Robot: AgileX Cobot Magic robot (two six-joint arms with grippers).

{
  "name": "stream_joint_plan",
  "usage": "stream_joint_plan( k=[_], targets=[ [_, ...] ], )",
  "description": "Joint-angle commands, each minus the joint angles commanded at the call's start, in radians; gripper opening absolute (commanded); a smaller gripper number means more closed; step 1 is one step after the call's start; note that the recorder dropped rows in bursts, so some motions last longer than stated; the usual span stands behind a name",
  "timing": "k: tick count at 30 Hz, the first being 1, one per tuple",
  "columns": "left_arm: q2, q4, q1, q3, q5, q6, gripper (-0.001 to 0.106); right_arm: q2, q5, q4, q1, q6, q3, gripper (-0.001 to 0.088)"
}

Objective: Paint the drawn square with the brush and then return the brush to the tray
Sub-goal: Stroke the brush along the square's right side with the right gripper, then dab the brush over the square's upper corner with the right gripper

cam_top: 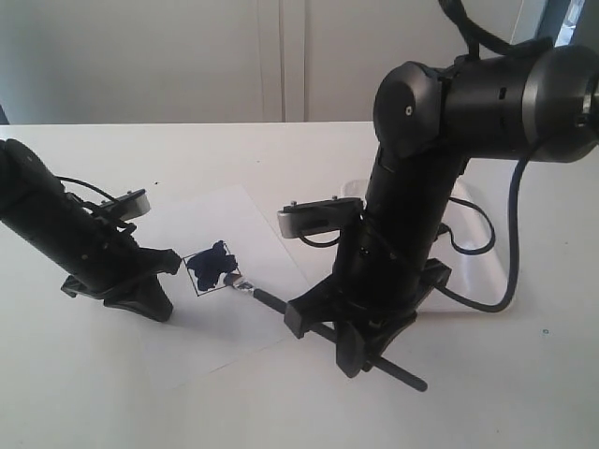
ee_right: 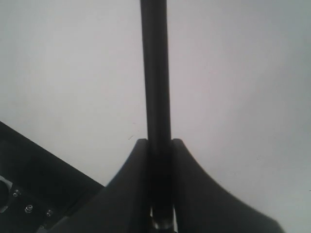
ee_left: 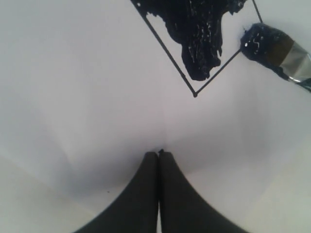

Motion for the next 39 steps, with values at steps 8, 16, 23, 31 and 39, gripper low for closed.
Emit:
stream_joint_plan(
  k=[8, 16, 23, 31, 39],
  targets=[
    [0.000, 0.000, 0.000, 0.000, 0.000, 0.002, 0.000, 0.026, -0.013, 0.068, 0.000, -0.029, 0.000, 0.0000],
    [0.000, 0.000, 0.000, 0.000, 0.000, 0.002, 0.000, 0.026, -0.050, 0.029, 0.000, 0.003, 0.000, 0.0000],
    [0.000, 0.000, 0.000, 0.000, 0.000, 0.002, 0.000, 0.026, -0.074, -0.006, 0.000, 0.030, 0.000, 0.0000],
    [0.000, 0.000, 0.000, 0.000, 0.000, 0.002, 0.000, 0.026, -0.103, -0.036, 0.000, 0.064, 0.000, 0.0000],
    [0.000, 0.000, 0.000, 0.000, 0.000, 0.002, 0.000, 0.034, -0.100, 0.065, 0.000, 0.012, 0.000, 0.0000]
  ],
)
